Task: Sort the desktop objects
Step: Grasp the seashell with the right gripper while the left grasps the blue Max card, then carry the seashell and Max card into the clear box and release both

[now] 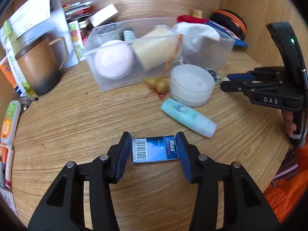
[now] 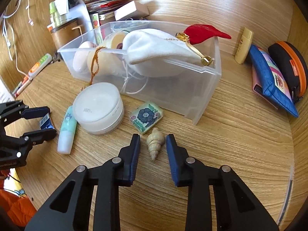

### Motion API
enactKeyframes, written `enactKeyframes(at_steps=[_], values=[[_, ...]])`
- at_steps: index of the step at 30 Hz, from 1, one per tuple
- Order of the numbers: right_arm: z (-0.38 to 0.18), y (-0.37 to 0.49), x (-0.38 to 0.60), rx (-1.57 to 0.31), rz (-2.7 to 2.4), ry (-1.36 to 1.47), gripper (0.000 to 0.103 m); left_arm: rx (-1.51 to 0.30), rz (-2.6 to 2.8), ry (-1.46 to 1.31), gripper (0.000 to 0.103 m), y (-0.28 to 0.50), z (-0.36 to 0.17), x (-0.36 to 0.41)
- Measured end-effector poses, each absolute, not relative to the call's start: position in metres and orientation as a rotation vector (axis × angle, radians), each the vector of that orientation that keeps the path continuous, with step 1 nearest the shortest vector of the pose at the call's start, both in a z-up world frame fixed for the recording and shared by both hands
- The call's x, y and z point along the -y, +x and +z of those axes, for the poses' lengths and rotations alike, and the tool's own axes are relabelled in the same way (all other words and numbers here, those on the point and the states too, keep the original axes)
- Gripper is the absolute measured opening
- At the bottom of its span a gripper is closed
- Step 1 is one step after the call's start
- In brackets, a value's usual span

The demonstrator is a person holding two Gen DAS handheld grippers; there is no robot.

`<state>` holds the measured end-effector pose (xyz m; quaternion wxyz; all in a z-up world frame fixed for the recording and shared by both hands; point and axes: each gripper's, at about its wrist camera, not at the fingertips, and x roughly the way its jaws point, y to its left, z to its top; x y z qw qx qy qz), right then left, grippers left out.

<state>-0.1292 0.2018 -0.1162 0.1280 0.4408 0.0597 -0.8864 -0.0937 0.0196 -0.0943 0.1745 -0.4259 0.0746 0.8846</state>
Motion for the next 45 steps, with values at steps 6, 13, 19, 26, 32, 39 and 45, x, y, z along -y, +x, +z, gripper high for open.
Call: enactKeyframes(at_steps=[6,13,19,26,32,39,45], values=[[-0.115,-0.128,-0.205,-0.151,-2.589,1.277,0.017,-0.155,2.543,-1.217,0.047,-0.097,-0.094,-0.010],[-0.107,-0.121,-0.211,-0.128,-2.616,1.241,0.017,-0.054,2.595,-1.168,0.047,-0.102,-0.078,0.003],[-0.086,-0.108,-0.217,-0.128,-2.670,1.175,0.017,-0.011,2.655,-1.077,0.047,-0.110,-0.054,0.012],[-0.056,-0.103,-0.222,-0.137,-2.724,1.081,0.017,0.002,2.692,-1.005,0.047,-0.124,-0.029,0.017],[-0.039,-0.110,-0.227,-0.133,-2.763,1.016,0.017,0.034,2.715,-0.944,0.047,-0.138,-0.010,0.020],[-0.027,-0.127,-0.229,-0.133,-2.772,0.961,0.017,0.038,2.725,-0.894,0.047,-0.158,0.005,0.017],[-0.028,-0.145,-0.225,-0.123,-2.752,0.953,0.017,0.024,2.711,-0.908,0.047,-0.179,0.006,0.008]])
